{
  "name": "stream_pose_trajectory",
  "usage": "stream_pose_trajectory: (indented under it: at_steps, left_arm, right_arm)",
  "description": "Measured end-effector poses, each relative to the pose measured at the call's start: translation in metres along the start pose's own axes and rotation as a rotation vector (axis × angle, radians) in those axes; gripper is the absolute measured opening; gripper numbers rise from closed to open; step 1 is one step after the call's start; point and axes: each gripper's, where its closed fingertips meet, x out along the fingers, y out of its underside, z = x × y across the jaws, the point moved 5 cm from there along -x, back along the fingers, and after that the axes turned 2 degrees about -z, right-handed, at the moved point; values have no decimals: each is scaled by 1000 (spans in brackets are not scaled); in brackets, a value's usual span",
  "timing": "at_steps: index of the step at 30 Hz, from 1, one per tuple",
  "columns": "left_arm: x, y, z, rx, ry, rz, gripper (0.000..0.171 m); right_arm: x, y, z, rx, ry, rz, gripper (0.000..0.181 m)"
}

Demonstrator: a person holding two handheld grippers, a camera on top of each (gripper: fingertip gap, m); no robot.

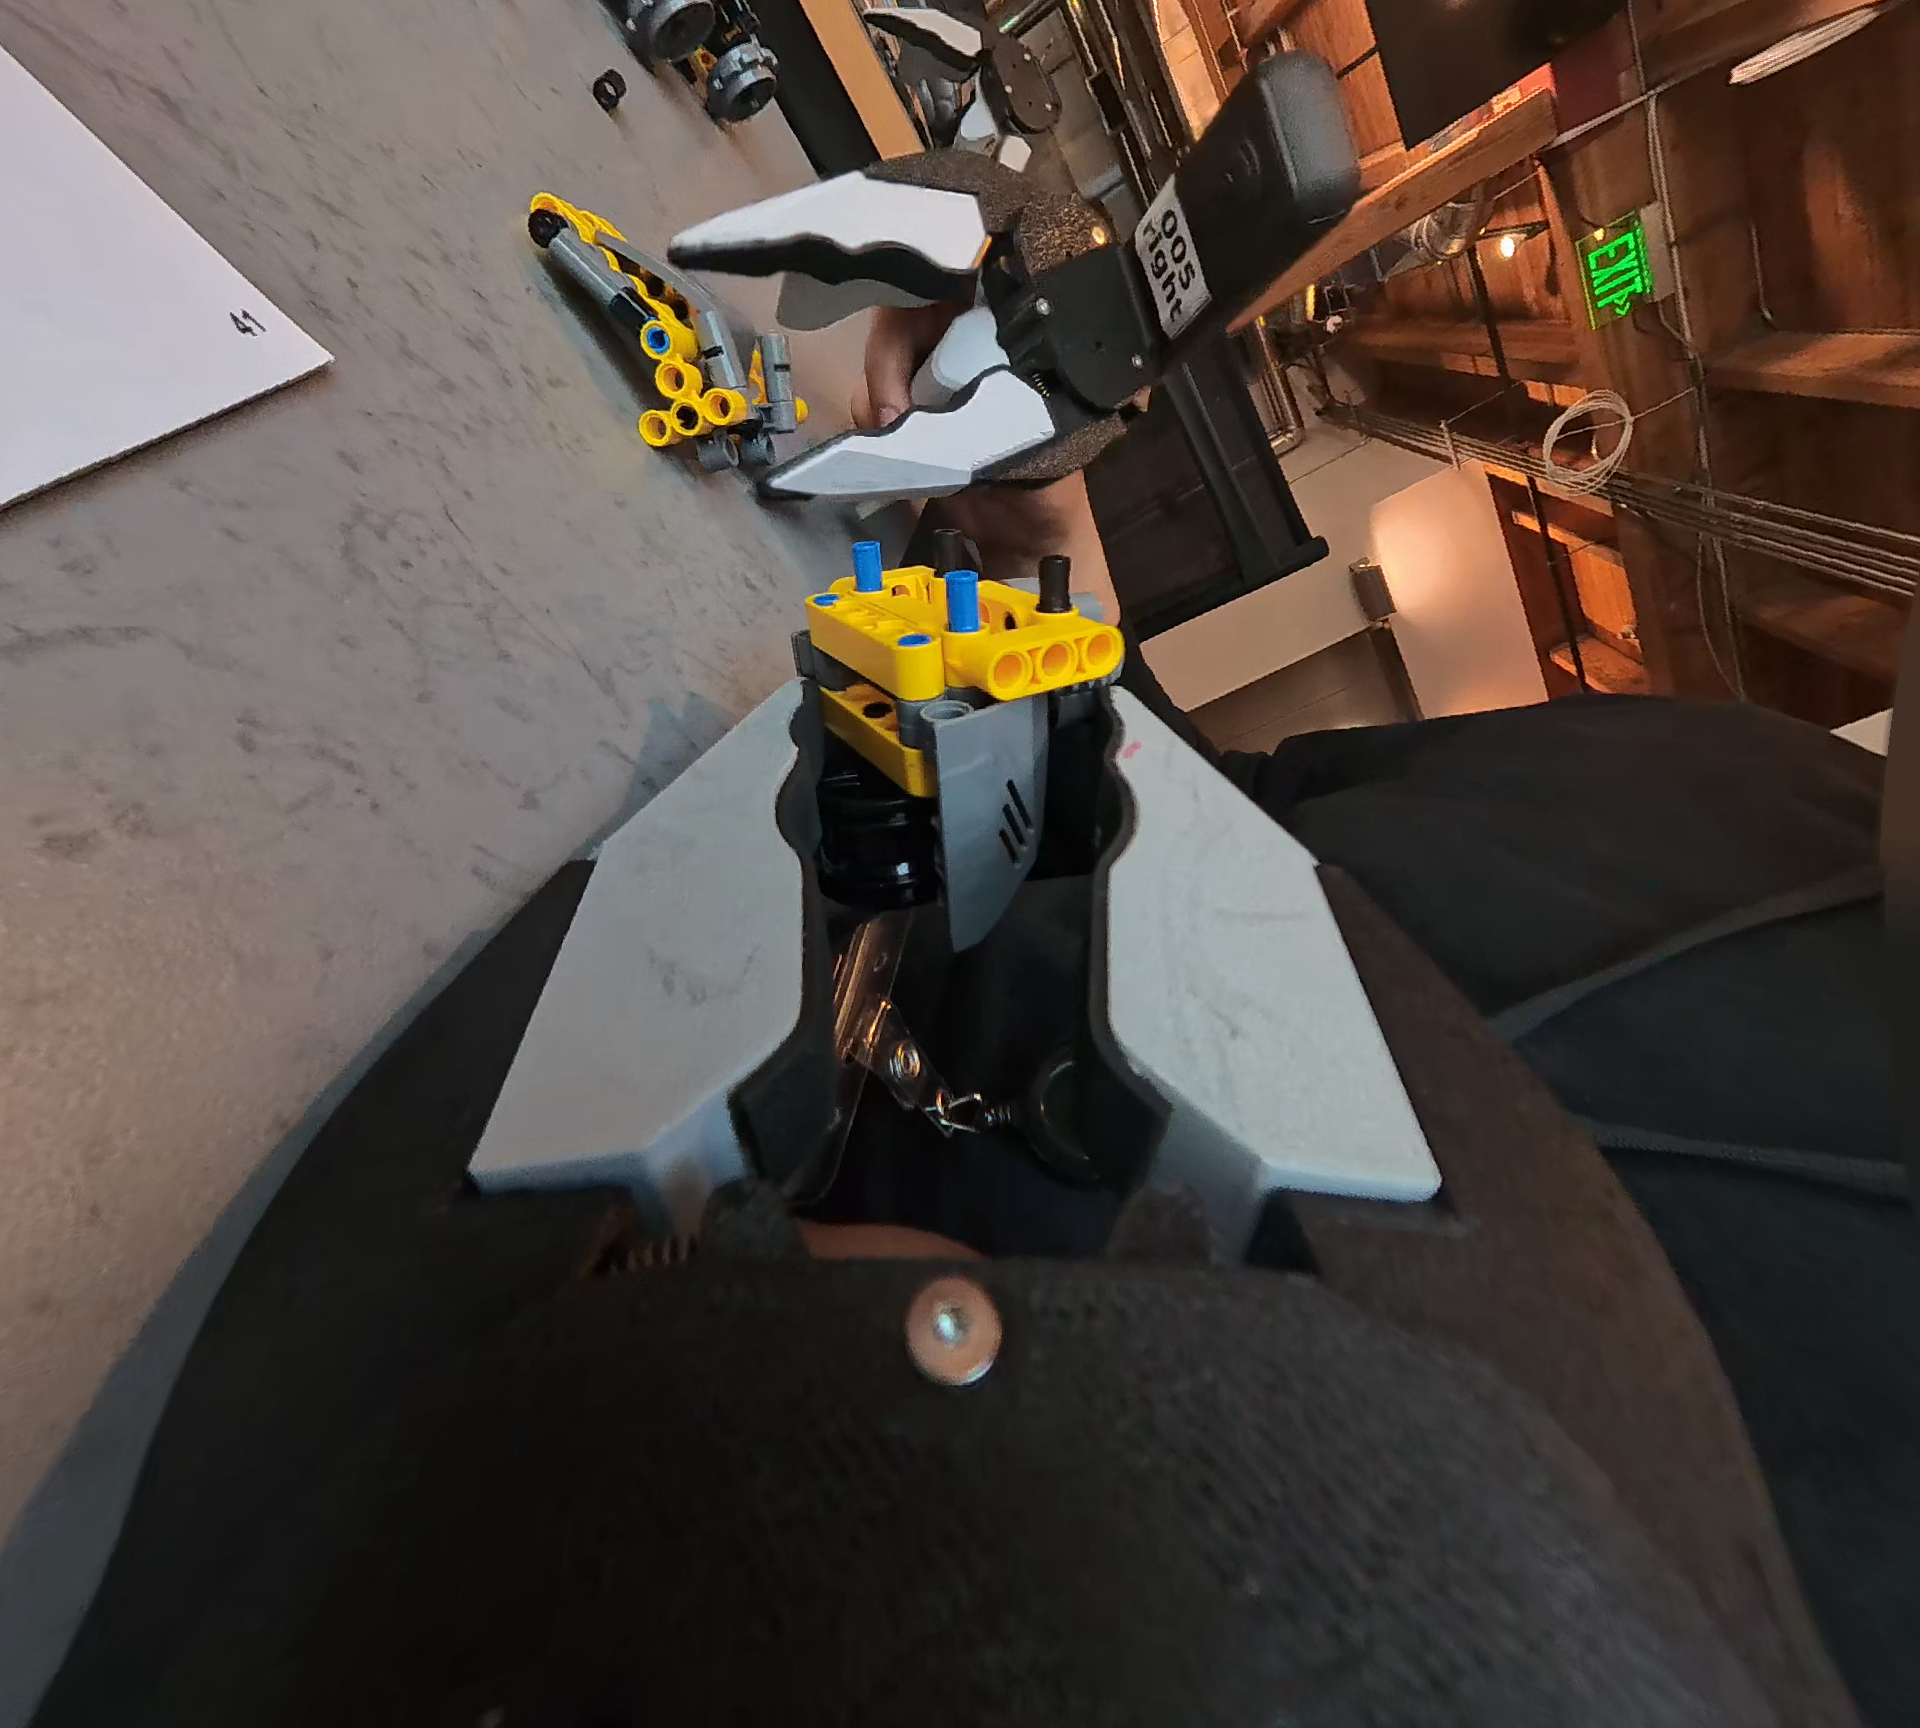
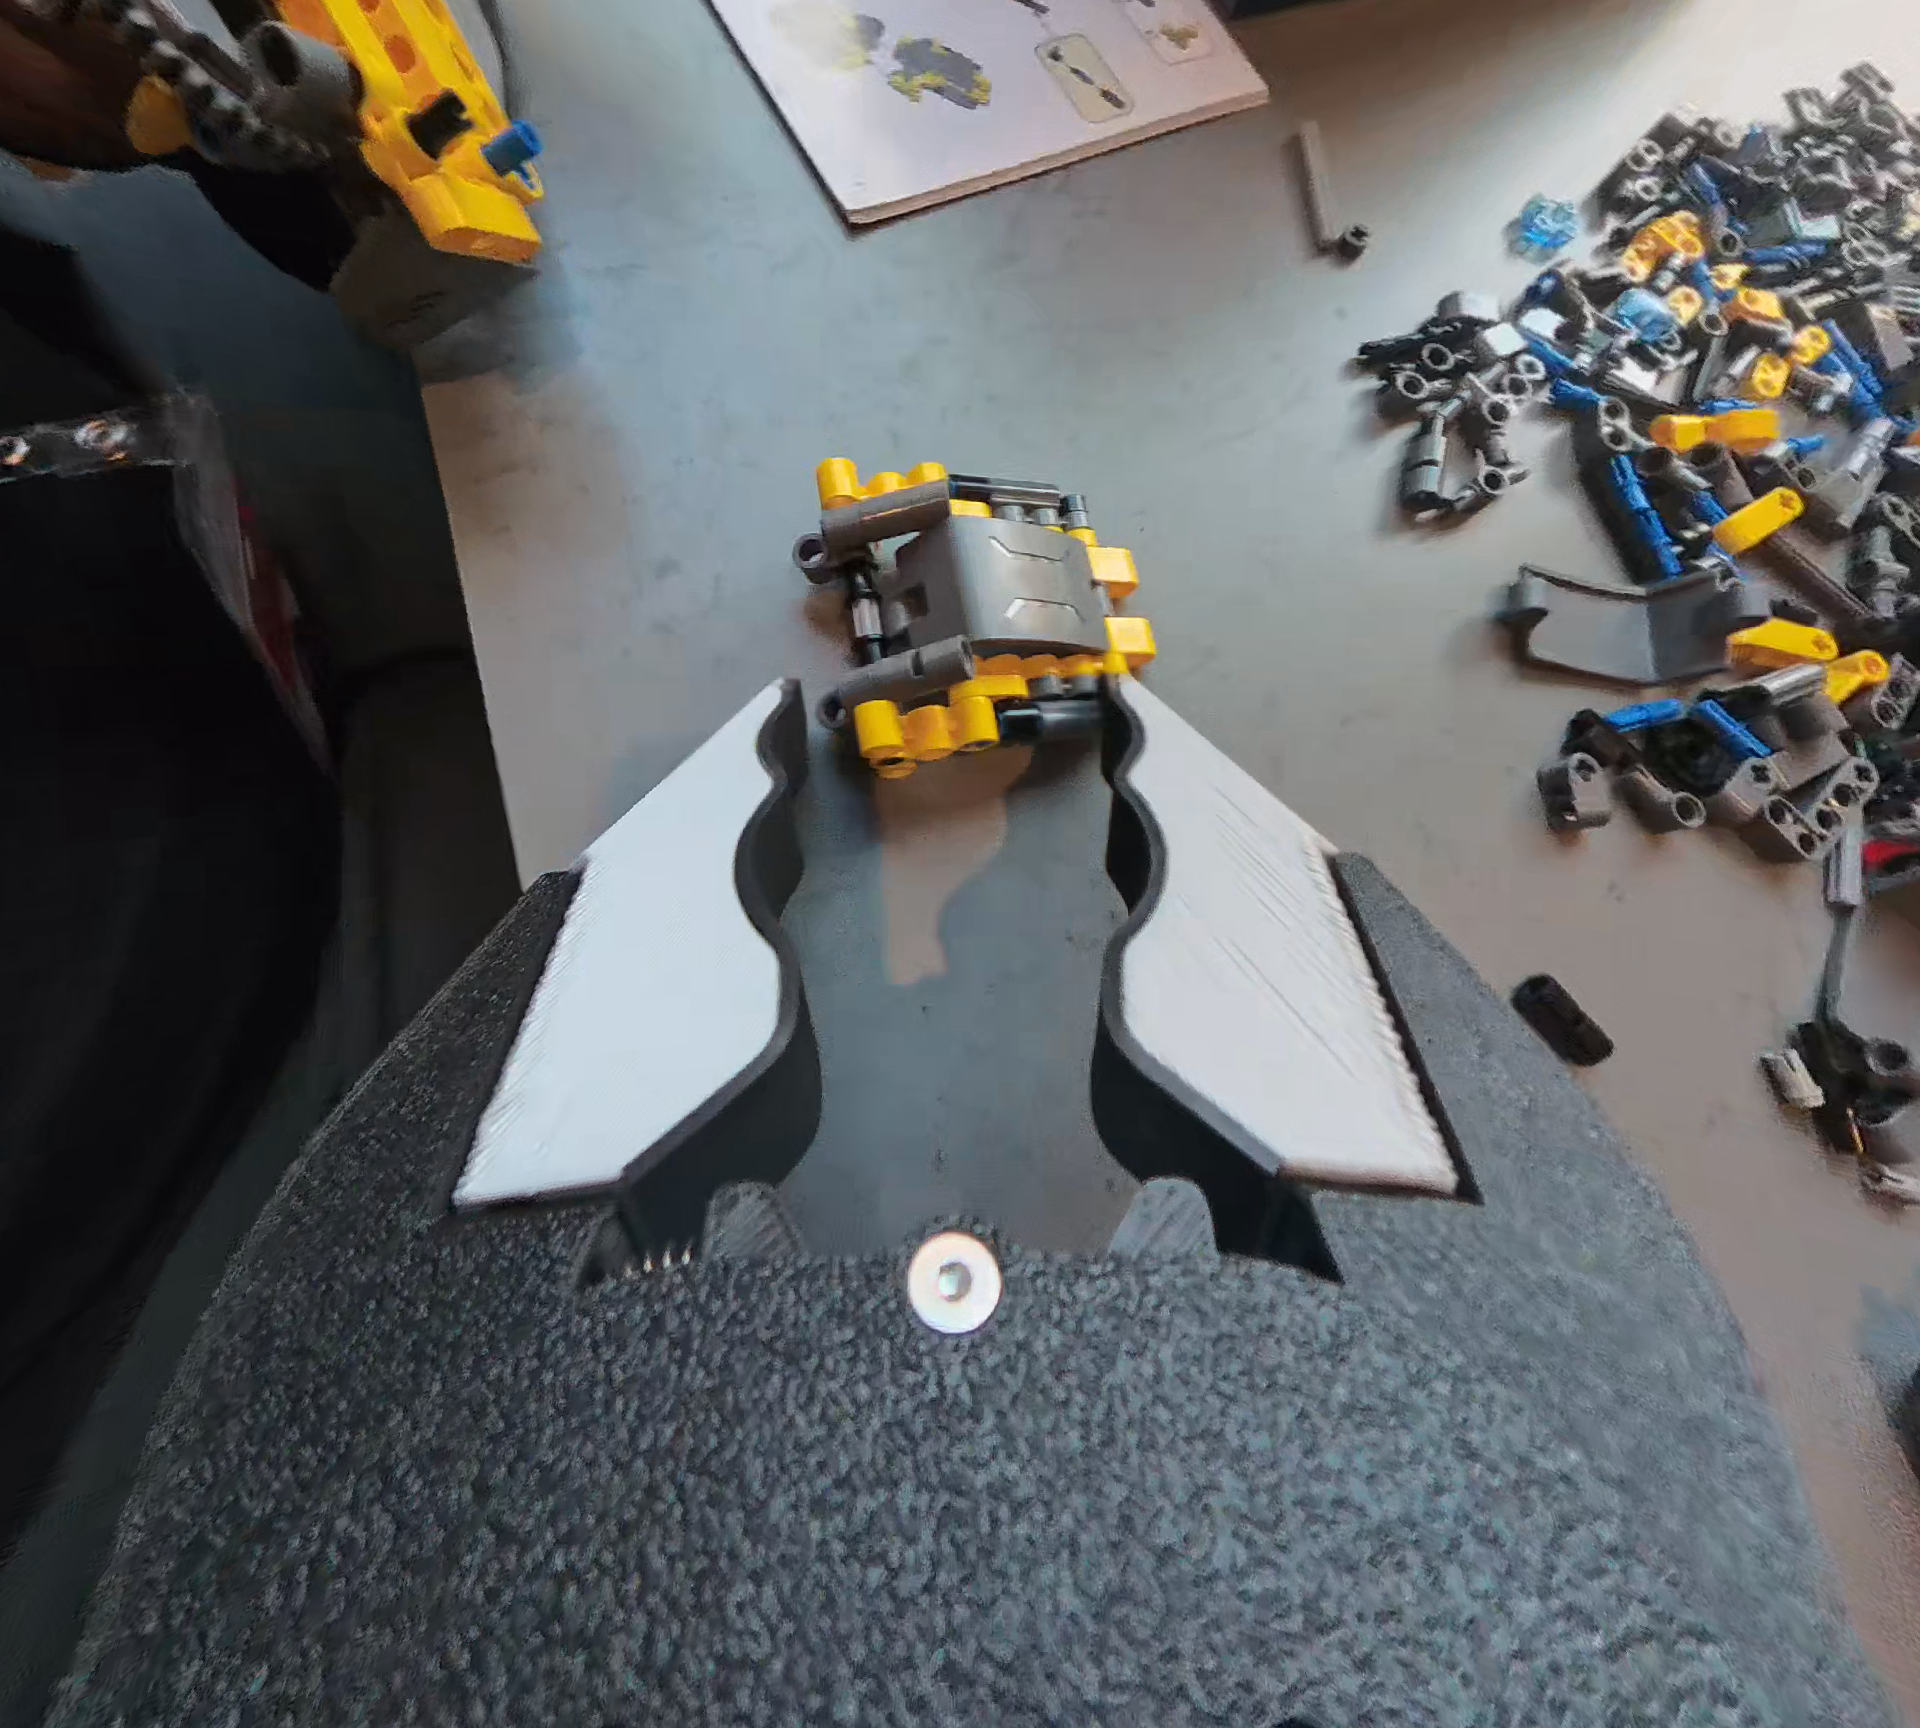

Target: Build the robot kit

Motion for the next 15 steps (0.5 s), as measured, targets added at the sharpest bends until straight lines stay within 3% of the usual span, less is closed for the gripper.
stream_pose_trajectory:
  at_steps: [2,4,10,15]
  left_arm:
    - [0,-1,0,-22,1,-2,49]
    - [0,-2,0,-57,-1,-9,49]
    - [10,-4,-4,-208,25,-26,49]
    - [27,-3,-1,-224,-11,53,49]
  right_arm:
    - [-3,-3,-2,-16,30,-31,56]
    - [-6,-6,2,-78,54,-67,43]
    - [-3,-5,5,-87,20,-44,28]
    - [-4,-5,7,-109,26,-53,25]
